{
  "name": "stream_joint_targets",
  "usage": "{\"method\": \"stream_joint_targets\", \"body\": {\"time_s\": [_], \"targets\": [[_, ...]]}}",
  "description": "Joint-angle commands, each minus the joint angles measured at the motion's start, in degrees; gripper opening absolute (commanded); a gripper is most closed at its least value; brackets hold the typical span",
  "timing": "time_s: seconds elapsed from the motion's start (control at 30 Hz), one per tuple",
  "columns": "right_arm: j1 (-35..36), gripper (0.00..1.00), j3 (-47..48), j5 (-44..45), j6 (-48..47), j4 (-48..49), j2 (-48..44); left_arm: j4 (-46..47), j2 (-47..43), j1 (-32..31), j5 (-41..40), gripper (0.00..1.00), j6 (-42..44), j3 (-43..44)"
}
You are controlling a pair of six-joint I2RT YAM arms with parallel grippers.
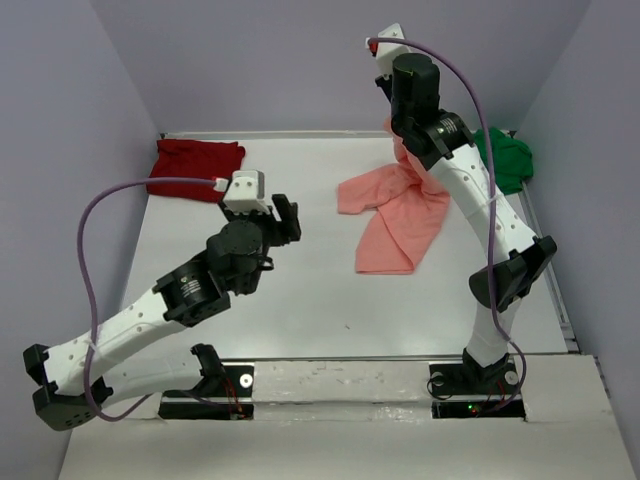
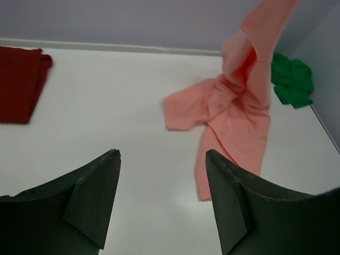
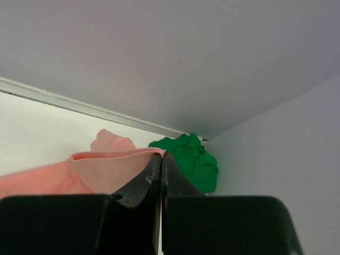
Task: Fold and stack the t-shirts
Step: Flatten out the tshirt
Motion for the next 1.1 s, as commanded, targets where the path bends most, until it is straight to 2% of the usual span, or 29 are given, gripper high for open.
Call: {"method": "stream_joint_targets", "body": {"time_s": [0.0,0.1,0.23,0.33,0.4,0.47,0.5,0.53,0.6,0.63,0.67,0.73,0.8,0.9,1.07], "targets": [[0.3,0.00,0.0,2.7,4.4,-0.4,-2.4,10.1,10.4,-0.3,20.6,0.75,-3.2,-3.5],[0.3,0.00,0.5,2.7,4.7,-1.4,-2.3,15.3,17.0,-0.3,24.4,0.75,-8.2,-5.7],[0.3,0.00,1.4,2.8,4.8,-2.2,-1.8,26.2,25.0,-0.3,30.0,0.75,-10.4,-8.0],[0.3,0.00,2.1,2.6,4.9,-2.2,-2.7,28.8,31.5,0.2,32.5,0.77,-9.0,-5.3],[0.3,0.00,2.1,2.4,4.7,-2.2,-3.2,31.5,32.6,3.2,38.6,0.76,-10.0,-5.7],[0.3,0.00,1.9,2.4,4.7,-2.2,-3.7,40.0,32.9,8.6,45.1,0.76,-12.4,-9.0],[0.3,0.00,1.6,2.4,4.7,-2.2,-3.9,44.4,34.5,10.5,51.7,0.75,-15.3,-9.7],[0.3,0.00,1.6,2.6,4.8,-2.2,-4.0,45.9,35.6,12.4,55.2,0.74,-16.6,-9.3],[0.3,0.00,1.3,2.4,5.0,-2.4,-4.6,49.5,41.7,16.8,63.6,0.70,-18.7,-7.3],[0.3,0.00,1.4,2.6,5.0,-2.4,-4.7,50.3,41.7,16.9,63.6,0.69,-19.5,-6.3],[0.3,0.00,1.5,2.6,5.1,-2.4,-4.7,51.0,45.7,18.4,66.2,0.66,-21.6,-4.8],[0.3,0.00,1.6,2.7,5.1,-2.5,-5.2,52.2,52.7,19.9,71.9,0.65,-24.5,2.7],[0.3,0.00,1.8,2.7,4.9,-2.6,-5.4,53.7,58.0,20.1,75.7,0.65,-27.1,5.6],[0.3,0.00,1.4,2.4,4.8,-2.6,-5.5,57.6,61.7,19.4,77.6,0.65,-30.7,9.2],[0.3,0.00,1.2,2.4,5.0,-2.6,-5.5,57.8,66.8,18.8,78.4,0.65,-32.1,12.5]]}}
